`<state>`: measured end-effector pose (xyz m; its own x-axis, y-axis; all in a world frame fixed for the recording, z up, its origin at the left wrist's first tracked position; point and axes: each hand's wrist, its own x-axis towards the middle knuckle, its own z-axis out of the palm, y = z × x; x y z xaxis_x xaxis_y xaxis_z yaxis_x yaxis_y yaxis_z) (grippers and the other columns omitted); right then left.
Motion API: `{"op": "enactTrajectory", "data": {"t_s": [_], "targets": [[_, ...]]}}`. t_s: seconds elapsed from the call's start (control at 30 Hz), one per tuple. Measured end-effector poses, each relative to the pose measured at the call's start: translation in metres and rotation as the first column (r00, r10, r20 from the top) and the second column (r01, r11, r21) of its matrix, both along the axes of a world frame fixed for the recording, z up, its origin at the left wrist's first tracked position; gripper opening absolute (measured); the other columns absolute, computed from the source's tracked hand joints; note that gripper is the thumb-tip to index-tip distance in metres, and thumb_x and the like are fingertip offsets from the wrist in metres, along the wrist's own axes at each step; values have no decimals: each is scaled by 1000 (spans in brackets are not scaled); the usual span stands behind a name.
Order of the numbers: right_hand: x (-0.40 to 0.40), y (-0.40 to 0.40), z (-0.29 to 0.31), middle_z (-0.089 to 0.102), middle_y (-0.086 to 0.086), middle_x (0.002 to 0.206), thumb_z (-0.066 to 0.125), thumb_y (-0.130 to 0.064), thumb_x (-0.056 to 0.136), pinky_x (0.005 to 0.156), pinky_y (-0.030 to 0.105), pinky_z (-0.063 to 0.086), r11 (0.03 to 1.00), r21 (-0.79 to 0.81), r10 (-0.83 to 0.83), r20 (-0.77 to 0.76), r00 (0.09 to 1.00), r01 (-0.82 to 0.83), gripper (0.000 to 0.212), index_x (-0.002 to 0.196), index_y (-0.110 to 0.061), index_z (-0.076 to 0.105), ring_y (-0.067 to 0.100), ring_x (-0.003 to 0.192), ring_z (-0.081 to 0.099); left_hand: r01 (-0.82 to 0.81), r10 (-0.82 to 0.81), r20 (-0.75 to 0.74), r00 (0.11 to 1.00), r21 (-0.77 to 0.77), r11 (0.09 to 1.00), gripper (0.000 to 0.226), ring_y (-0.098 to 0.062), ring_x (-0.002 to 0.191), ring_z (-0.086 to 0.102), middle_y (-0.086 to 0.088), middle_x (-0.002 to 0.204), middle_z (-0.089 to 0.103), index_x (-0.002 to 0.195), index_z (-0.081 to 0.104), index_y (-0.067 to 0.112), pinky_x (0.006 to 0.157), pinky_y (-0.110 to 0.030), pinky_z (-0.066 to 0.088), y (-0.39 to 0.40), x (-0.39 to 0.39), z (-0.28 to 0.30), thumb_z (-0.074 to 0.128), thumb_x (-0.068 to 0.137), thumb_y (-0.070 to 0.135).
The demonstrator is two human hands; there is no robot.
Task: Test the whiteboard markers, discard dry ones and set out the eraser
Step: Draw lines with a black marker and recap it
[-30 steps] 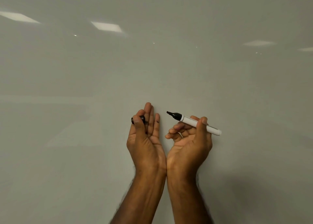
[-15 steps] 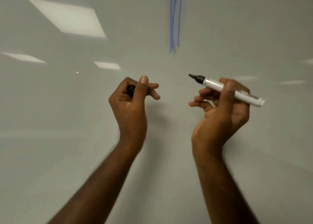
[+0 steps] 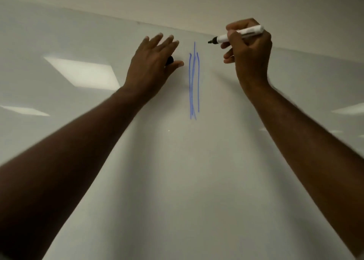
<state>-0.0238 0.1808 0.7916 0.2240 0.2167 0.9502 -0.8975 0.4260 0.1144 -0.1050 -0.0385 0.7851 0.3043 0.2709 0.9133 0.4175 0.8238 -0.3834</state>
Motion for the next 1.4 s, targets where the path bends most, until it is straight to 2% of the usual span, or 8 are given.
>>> {"op": "enactTrajectory", "data": {"t_s": [0.17, 0.27, 0.4, 0.63, 0.93, 1.17, 1.3, 1.4], "targets": [[-2, -5, 45, 76, -1, 76, 61, -26, 84, 56, 43, 61, 964, 75, -260, 69, 963, 255, 16, 84, -14, 72, 17, 64, 73, -125, 123, 85, 989, 19, 992, 62, -33, 150, 25, -13, 158, 38, 151, 38, 7, 121, -50, 20, 6, 3, 38, 49, 102, 44], [-6, -6, 57, 76, -2, 72, 63, -26, 80, 60, 41, 62, 949, 108, -309, 148, 939, 295, 11, 78, -20, 72, 16, 61, 73, -168, 165, 148, 975, 3, 986, 64, -32, 151, 22, -13, 160, 35, 152, 36, 6, 122, -51, 17, 14, -1, 45, 48, 102, 44], [-15, -1, 67, 77, -2, 75, 63, -28, 77, 63, 40, 63, 931, 144, -359, 212, 909, 335, 23, 87, -11, 74, 13, 64, 74, -138, 134, 194, 972, 4, 990, 59, -29, 151, 23, -10, 162, 31, 152, 36, 11, 123, -49, 14, 19, -15, 44, 47, 103, 42], [-20, 8, 56, 76, 9, 74, 69, -20, 75, 60, 42, 63, 952, 162, -291, 218, 931, 260, 22, 84, 0, 74, 20, 61, 74, -53, 45, 174, 984, 38, 998, 56, -25, 152, 22, -6, 162, 31, 152, 40, 15, 125, -45, 10, 16, -24, 42, 46, 103, 43], [-32, 29, -30, 71, 11, 66, 69, -16, 78, 53, 53, 57, 941, 244, -264, 105, 959, 233, 15, 76, -2, 71, 30, 58, 69, -46, 38, 167, 985, 42, 998, 55, -25, 152, 22, -6, 162, 31, 152, 39, 15, 125, -46, 10, 17, -25, 41, 46, 104, 42], [-26, 41, -62, 72, 8, 67, 66, -10, 81, 55, 52, 56, 913, 331, -290, 120, 950, 237, 10, 74, -6, 73, 28, 60, 69, -45, 38, 166, 985, 39, 998, 55, -25, 152, 22, -7, 162, 31, 152, 39, 14, 125, -46, 10, 16, -23, 39, 44, 105, 42], [-18, 43, -38, 77, 8, 81, 67, -15, 91, 58, 40, 61, 957, 223, -213, 112, 970, 185, 11, 93, -7, 75, 24, 66, 74, -41, 34, 167, 985, 36, 999, 55, -25, 153, 21, -6, 163, 30, 152, 38, 14, 126, -45, 9, 17, -23, 39, 44, 105, 41], [-15, 42, -9, 78, 6, 87, 68, -20, 91, 59, 37, 61, 986, 104, -145, 186, 972, 127, 16, 101, -9, 75, 26, 69, 75, -47, 40, 172, 984, 34, 998, 55, -24, 153, 21, -6, 163, 29, 153, 38, 15, 126, -45, 9, 16, -24, 39, 43, 105, 42]]}}
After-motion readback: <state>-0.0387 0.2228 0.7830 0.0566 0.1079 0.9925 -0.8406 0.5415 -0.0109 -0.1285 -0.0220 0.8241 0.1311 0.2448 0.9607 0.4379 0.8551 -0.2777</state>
